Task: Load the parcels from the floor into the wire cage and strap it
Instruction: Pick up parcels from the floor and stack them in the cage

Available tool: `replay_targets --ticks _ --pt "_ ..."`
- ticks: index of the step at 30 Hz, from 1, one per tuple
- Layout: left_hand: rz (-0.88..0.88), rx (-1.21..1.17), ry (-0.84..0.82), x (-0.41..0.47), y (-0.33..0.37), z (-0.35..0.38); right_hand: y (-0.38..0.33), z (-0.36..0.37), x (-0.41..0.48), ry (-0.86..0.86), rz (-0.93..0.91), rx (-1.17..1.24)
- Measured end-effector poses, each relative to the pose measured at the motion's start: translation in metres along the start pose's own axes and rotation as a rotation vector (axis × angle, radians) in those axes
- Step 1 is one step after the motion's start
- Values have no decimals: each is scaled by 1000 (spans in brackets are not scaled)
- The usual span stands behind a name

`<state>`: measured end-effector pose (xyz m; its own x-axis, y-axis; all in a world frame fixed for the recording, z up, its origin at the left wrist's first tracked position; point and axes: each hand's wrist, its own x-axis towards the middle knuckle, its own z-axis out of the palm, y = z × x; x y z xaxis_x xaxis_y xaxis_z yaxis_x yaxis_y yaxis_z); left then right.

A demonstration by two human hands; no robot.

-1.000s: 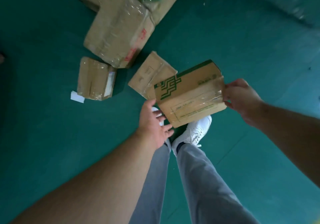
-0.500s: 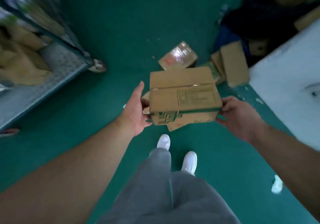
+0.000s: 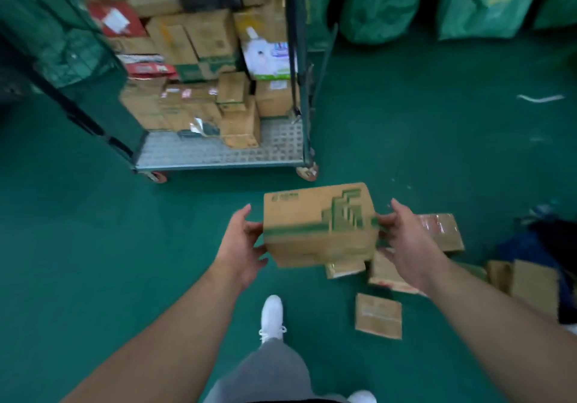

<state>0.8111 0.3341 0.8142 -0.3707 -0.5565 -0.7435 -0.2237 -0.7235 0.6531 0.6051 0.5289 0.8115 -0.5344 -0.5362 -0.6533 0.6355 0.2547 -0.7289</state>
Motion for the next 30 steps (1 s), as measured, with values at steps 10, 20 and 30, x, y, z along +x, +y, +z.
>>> replay_targets --ticks 10,20,30 --pt "118 21 15 67 136 -108 -38 227 60 -115 -140 -267" --pt "161 107 57 133 260 -185 -70 363 140 -96 -61 -251" --pt "109 87 147 254 359 -149 -165 409 291 -224 22 -203"
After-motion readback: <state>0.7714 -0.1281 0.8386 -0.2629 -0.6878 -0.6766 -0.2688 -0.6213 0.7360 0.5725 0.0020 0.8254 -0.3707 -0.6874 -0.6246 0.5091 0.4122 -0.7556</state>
